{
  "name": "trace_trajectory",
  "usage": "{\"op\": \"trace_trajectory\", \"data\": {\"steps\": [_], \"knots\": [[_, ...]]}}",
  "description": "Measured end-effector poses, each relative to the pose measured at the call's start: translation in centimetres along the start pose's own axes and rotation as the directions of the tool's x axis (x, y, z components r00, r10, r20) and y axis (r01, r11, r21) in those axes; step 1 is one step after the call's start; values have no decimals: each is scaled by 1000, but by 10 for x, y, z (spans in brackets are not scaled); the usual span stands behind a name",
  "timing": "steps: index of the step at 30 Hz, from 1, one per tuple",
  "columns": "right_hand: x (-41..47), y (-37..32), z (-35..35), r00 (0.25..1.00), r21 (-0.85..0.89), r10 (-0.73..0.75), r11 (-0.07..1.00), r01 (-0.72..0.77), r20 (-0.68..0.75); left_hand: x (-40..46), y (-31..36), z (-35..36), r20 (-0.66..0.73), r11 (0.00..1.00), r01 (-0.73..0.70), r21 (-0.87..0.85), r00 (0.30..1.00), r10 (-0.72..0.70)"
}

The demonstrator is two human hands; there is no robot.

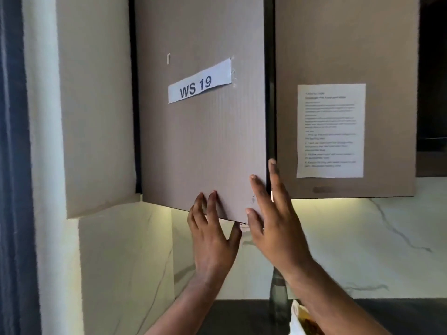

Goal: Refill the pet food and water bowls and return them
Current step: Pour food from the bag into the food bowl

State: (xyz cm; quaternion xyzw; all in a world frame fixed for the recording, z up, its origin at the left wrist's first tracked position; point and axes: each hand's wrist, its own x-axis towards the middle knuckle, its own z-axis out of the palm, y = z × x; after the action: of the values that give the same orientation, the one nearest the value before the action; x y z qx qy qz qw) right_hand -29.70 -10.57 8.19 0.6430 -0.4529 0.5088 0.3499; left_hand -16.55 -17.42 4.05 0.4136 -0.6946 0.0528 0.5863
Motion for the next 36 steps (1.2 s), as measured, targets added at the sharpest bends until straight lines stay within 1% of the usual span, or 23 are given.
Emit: {"op": "trace_trajectory", "data": {"steps": [2, 4, 6, 8, 15, 23, 30, 36], "knots": [[4, 30, 7, 998, -158, 40, 987, -33, 42, 8, -8, 16, 52, 997, -47, 68, 998, 43], [9, 58, 14, 996, -304, 56, 952, -31, 72, 16, -15, 31, 90, 987, -84, 139, 993, 72], [13, 79, 23, 993, -386, 56, 922, -10, 107, 24, -21, 43, 112, 979, -98, 181, 991, 78], [15, 96, 34, 990, -420, 49, 908, 11, 131, 32, -26, 53, 123, 974, -103, 204, 989, 78], [25, 145, 73, 987, -430, 67, 903, 3, 149, 57, -34, 76, 72, 970, -142, 198, 989, 130], [33, 178, 106, 982, -409, 91, 912, -16, 165, 68, -43, 102, 44, 971, -158, 177, 987, 152], [37, 186, 120, 980, -438, 99, 899, -14, 171, 70, -66, 110, 63, 978, -173, 116, 984, 167], [37, 177, 123, 975, -463, 147, 885, -55, 165, 81, -80, 107, 63, 979, -200, 51, 978, 197]]}}
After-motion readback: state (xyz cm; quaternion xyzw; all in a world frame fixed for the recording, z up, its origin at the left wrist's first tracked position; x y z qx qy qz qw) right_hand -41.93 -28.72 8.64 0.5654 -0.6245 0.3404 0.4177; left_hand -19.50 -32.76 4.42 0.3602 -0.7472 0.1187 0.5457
